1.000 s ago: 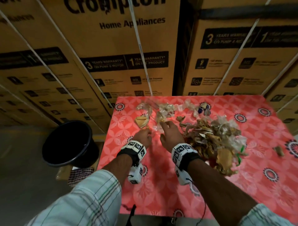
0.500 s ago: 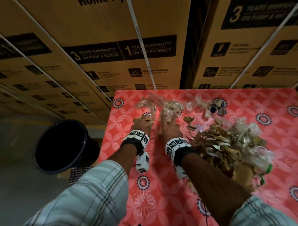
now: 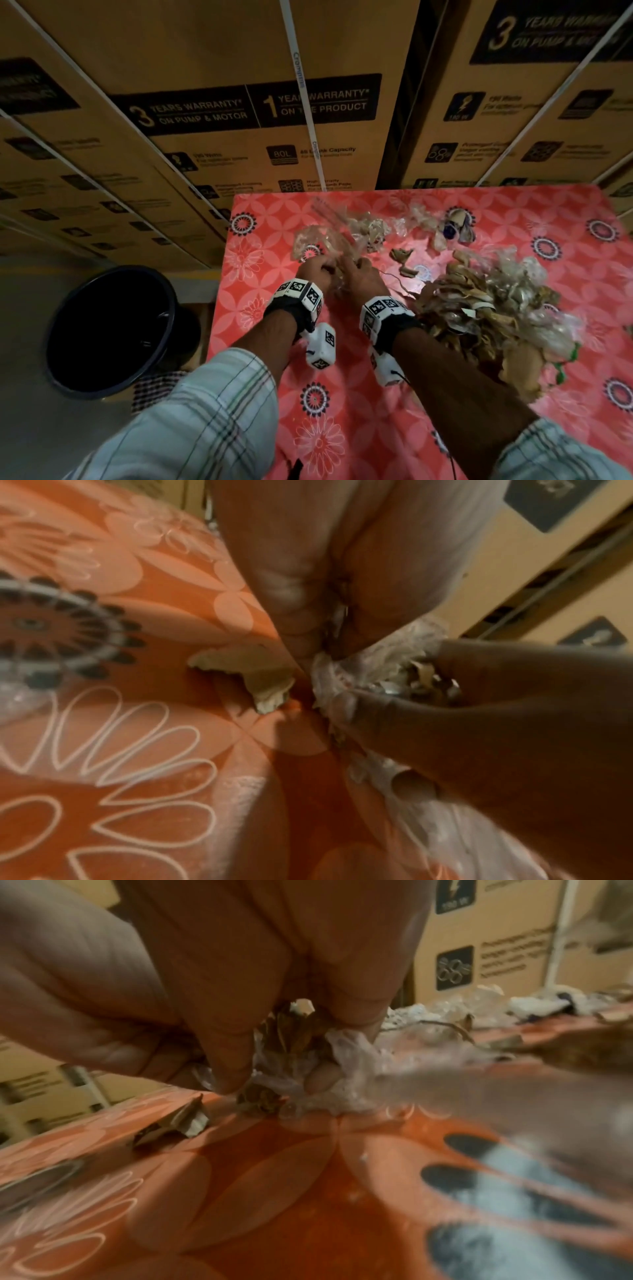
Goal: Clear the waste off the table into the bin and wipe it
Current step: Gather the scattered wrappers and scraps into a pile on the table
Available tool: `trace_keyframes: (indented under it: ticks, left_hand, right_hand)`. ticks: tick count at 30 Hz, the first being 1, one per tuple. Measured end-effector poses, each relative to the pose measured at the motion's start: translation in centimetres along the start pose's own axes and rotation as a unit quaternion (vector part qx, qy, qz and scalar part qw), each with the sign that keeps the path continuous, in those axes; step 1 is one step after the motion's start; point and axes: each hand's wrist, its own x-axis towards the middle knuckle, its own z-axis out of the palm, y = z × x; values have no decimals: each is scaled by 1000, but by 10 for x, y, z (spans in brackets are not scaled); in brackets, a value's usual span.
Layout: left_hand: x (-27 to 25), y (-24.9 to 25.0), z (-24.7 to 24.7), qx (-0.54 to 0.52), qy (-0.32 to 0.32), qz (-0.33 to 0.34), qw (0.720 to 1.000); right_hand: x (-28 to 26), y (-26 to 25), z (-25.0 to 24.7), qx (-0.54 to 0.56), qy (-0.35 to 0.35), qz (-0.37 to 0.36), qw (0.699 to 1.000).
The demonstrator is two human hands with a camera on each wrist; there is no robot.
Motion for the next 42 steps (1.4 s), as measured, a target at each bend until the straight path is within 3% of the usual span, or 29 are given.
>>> trace_keyframes:
  ticks: [4, 7, 10, 12, 17, 22, 28, 36, 40, 42]
  left_hand:
    - [4, -8, -13, -87, -42, -30, 995]
    - [10, -7, -24, 2, 67, 10, 998]
    - [17, 6, -35, 131, 120, 115, 977]
    - [24, 15, -35, 230, 99, 133, 959]
    - [51, 47, -24, 305, -30, 179, 935]
    - [72, 57, -1, 406, -151, 208, 877]
    - [84, 44, -12, 357, -153, 231, 892]
    - [57, 6, -44, 242, -158, 202, 936]
    - [42, -8, -40, 254, -218, 182, 925]
    - [35, -13, -32, 263, -202, 199, 922]
  right_hand:
    - [-2, 1, -1, 4, 12, -4, 1000]
    - [-5, -3, -6, -6, 4, -30, 1000]
    - [-10, -3, -12, -13, 3, -46, 999]
    - [-9, -1, -12, -22, 2, -46, 999]
    - [-2, 2, -9, -13, 9, -16, 1000]
    - [-1, 4, -2, 0, 18, -7, 1000]
    - [-10, 1, -7, 57, 62, -25, 996]
    - [-8, 6, -11, 71, 11, 22, 997]
    - [-15, 9, -9, 112, 15, 0, 994]
    - [-19, 12, -8, 129, 8, -10, 992]
